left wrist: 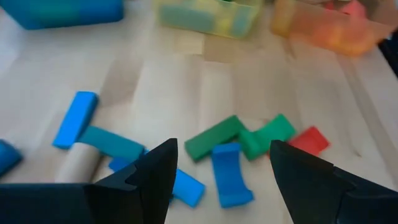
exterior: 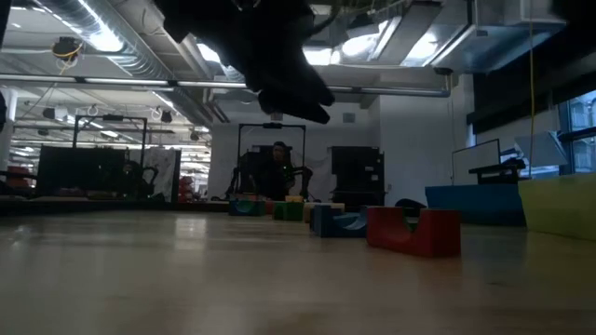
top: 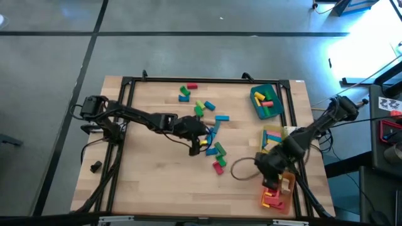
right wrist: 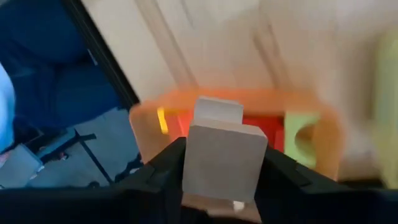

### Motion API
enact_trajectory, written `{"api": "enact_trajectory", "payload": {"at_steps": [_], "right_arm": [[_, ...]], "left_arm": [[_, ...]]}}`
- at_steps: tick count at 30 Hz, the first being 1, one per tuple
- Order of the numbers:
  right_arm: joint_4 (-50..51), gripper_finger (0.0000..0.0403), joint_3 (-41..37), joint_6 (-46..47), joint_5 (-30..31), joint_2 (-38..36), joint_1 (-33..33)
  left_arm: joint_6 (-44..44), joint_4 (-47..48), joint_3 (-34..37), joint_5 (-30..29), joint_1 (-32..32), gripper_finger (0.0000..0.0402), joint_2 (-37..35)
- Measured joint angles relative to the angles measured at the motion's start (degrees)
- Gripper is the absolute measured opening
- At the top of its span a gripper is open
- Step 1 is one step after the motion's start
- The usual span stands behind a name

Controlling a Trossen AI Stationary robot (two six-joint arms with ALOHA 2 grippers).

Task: Sort blocks by size
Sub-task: Put the brown arch block into the orange bin

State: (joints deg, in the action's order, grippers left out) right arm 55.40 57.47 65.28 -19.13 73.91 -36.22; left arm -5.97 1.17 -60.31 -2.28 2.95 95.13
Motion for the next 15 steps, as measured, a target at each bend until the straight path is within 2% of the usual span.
{"api": "enact_trajectory", "payload": {"at_steps": [6,11,15], "right_arm": [[0.2,0.0142,0.0,9.6,2.1,0.3,-9.4],[0.1,0.0197,0.0,14.8,5.5,0.3,-14.7],[0.1,0.024,0.0,15.6,8.8,0.3,-16.8]], "left_arm": [[0.5,0.0,0.0,0.0,-4.0,0.0239,0.0],[-0.1,0.1,0.0,-2.2,-8.6,0.0239,0.0],[0.3,1.3,0.0,-3.3,-12.7,0.0239,0.0]]}}
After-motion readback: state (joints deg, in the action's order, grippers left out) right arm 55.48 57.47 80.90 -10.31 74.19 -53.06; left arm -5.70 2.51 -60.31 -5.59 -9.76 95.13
